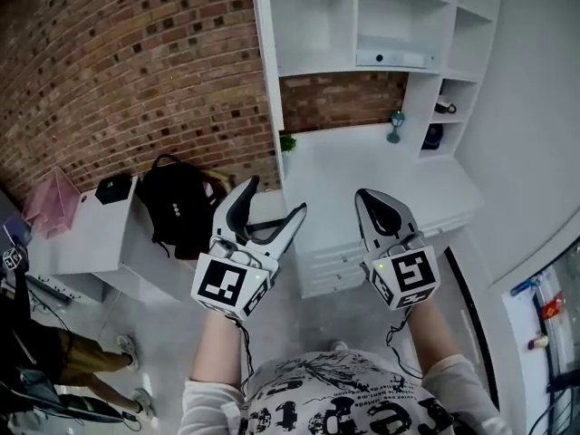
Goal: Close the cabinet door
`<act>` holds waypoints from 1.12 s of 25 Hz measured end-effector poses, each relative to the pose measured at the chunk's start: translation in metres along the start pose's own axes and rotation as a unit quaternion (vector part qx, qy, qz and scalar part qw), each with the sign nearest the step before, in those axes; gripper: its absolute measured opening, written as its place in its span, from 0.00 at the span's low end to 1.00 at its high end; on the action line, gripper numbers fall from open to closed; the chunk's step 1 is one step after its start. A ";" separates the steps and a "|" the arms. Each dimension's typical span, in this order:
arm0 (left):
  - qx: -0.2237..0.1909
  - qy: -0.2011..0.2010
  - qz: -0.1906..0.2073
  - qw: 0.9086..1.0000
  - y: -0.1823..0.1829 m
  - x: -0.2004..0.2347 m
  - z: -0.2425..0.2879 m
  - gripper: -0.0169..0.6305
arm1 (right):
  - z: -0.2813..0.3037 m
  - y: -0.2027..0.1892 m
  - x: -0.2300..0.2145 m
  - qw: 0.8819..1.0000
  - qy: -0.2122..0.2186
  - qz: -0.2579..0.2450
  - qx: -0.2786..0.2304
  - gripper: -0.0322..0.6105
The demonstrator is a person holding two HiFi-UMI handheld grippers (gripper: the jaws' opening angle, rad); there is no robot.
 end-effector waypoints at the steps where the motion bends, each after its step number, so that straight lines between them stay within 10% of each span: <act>1: -0.002 0.013 0.000 1.000 0.002 0.005 0.013 0.56 | 0.014 0.002 -0.015 1.000 0.014 -0.001 -0.003 0.07; 15: -0.043 0.118 -0.004 0.992 0.008 0.081 0.109 0.56 | 0.152 -0.002 -0.098 0.991 0.127 -0.013 -0.050 0.07; 28: -0.152 -0.011 -0.043 0.987 0.093 0.218 0.175 0.56 | 0.258 0.031 -0.101 0.992 0.107 0.003 -0.068 0.07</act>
Point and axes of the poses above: the fingertips, and each gripper's own axes: z forward along the fingers, x to its left, y out of its top, the point moved 9 cm from there along -z, backward along the fingers
